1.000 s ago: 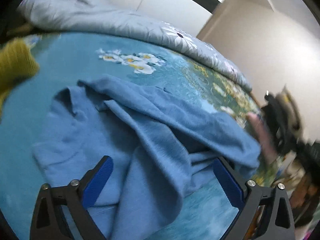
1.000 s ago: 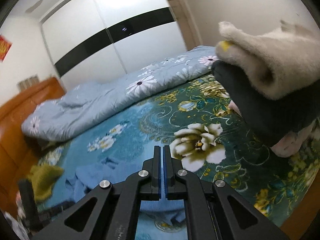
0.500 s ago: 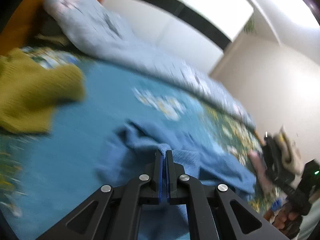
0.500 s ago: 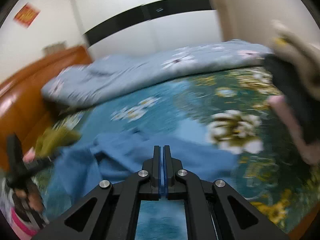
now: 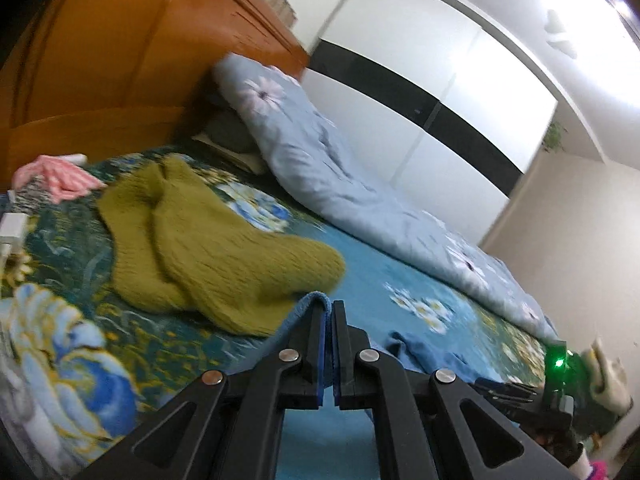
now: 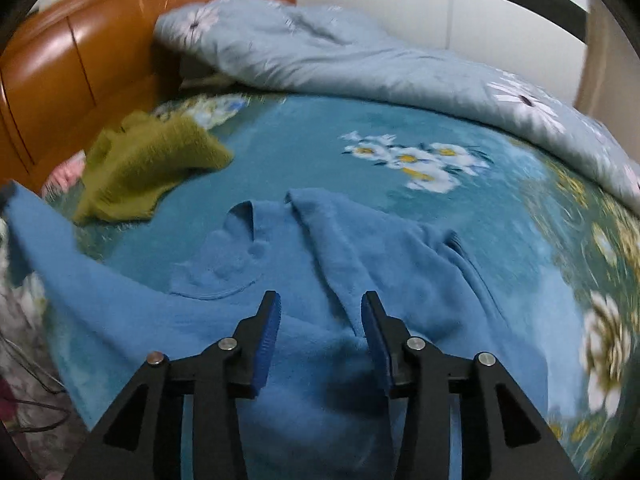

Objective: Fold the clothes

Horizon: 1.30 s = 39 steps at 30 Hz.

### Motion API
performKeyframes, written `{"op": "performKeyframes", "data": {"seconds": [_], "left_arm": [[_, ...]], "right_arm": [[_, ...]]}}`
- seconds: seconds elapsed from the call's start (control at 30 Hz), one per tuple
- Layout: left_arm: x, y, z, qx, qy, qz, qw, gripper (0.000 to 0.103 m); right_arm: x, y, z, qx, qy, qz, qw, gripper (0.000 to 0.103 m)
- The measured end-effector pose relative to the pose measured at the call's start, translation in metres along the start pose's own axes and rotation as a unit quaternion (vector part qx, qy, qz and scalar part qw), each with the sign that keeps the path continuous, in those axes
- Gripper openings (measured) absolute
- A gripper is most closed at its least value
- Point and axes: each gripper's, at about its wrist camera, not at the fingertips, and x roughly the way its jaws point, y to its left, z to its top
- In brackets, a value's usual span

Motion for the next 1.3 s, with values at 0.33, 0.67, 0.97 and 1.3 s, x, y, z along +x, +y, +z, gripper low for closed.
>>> {"op": "performKeyframes", "data": {"seconds": [0.33, 0.67, 0.97, 1.3], "left_arm": [[-0.02, 0.051, 0.015, -0.039, -0.035, 0.039, 0.9979, 0.003], [-0.034, 0.053, 0.019, -0.046, -0.038, 0.044, 0.9973, 0.003], [-0.029, 0.044, 0.018, -0.033, -0.033, 0.042, 0.9981, 0.003], [0.024, 0.039, -0.01, -0.027, 0.06, 0.047, 0.9968, 0.003]], "right_arm": [[0.056, 0.005, 0.029, 0.02, 0.074, -0.009, 0.997, 0.043], [0.014, -0.028, 0.026, 0.086, 0.022, -0.021, 0.996, 0.002], [-0.163, -0.161, -0.005, 0.234, -0.182, -0.119, 0.948, 0.002], [-0.142, -0.222, -0.123, 0.324, -0.097, -0.126, 0.932, 0.002]]}}
